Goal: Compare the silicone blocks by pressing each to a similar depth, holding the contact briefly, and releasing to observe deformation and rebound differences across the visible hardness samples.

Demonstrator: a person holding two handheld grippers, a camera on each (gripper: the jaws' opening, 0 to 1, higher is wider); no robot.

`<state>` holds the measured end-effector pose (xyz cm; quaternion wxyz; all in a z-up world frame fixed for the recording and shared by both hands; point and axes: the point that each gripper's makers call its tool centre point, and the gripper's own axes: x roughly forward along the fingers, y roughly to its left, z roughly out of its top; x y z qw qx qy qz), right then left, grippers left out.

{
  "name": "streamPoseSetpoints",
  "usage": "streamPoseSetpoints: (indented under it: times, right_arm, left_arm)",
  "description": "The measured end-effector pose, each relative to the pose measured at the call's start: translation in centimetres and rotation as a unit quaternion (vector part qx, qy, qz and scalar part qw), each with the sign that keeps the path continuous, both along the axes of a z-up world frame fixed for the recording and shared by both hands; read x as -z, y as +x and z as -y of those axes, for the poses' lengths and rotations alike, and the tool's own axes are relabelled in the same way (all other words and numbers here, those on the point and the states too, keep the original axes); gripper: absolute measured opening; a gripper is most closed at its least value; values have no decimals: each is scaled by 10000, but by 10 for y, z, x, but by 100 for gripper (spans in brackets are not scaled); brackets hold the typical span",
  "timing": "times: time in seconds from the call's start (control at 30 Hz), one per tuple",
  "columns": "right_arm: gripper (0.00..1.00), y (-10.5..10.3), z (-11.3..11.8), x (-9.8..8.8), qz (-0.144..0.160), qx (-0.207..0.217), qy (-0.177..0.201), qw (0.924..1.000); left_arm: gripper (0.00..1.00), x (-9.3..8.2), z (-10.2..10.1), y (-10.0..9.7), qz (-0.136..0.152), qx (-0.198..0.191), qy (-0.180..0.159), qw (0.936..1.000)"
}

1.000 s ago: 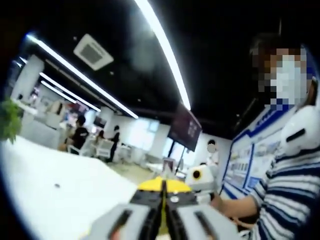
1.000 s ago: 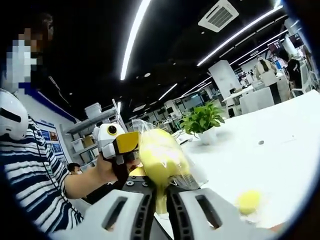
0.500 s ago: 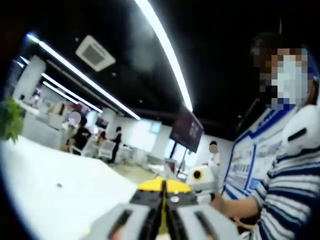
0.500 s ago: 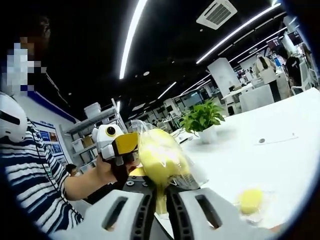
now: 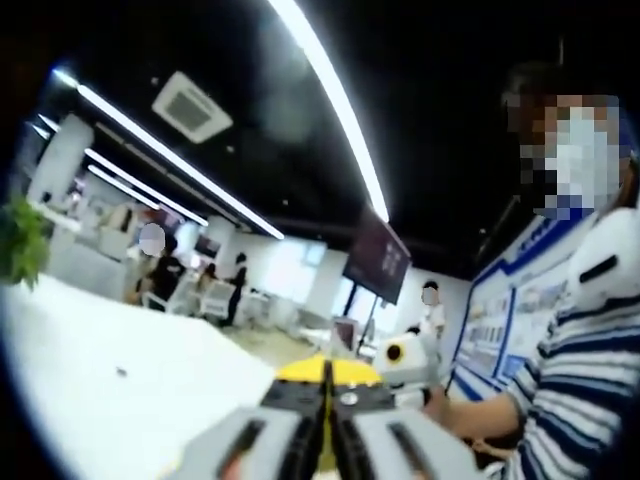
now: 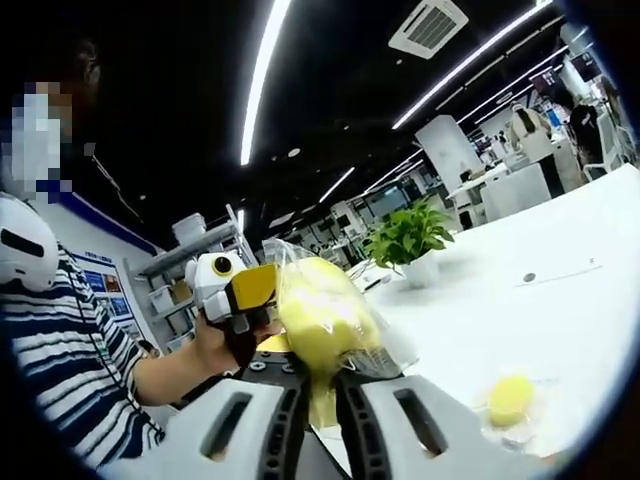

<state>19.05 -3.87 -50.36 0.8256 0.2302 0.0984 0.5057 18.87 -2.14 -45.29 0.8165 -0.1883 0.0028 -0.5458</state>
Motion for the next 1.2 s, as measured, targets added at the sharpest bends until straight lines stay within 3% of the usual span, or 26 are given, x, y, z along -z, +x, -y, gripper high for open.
streamPoseSetpoints:
  times: [0.1, 0.17, 0.3, 0.37, 0.4, 0.47, 0.73, 0.83, 0.97, 1.2]
  right_arm:
    - [7, -2, 0, -2, -14, -97, 31, 9999]
    - [8, -2, 0, -6, 348, -62, -20, 9994]
    - [11, 0, 2, -7, 409, -1, -25, 9992]
    - [22, -1, 2, -7, 438, -58, 42, 9990]
    - [33, 0, 2, -6, 415, 7, 48, 9991]
    - [41, 4, 4, -3, 580, 201, -117, 9980]
    - [44, 5, 10, 2, 448, 277, -71, 9986]
    - [55, 10, 17, 1, 460, 496, -69, 9977]
    - [77, 21, 31, 1, 800, 1047, -273, 9909]
    - [95, 29, 45, 14, 780, 1454, -669, 9840]
  left_arm:
    - [0, -2, 0, 1, -11, 25, -33, 10000]
    - [0, -6, 1, 1, -35, 56, -153, 9999]
    - [0, -7, 3, 2, -25, 74, -171, 9998]
    - [0, -7, 4, 2, -17, 90, -179, 9998]
    - [0, -8, 5, 2, -20, 107, -210, 9997]
    - [0, -8, 4, 4, -49, 81, -263, 9996]
    - [0, -9, 0, 7, -56, 33, -310, 9995]
    - [0, -9, -2, 8, -87, 4, -354, 9993]
    - [0, -8, -5, 10, -112, -48, -389, 9992]
    - [0, -10, -10, 15, -120, -137, -463, 9988]
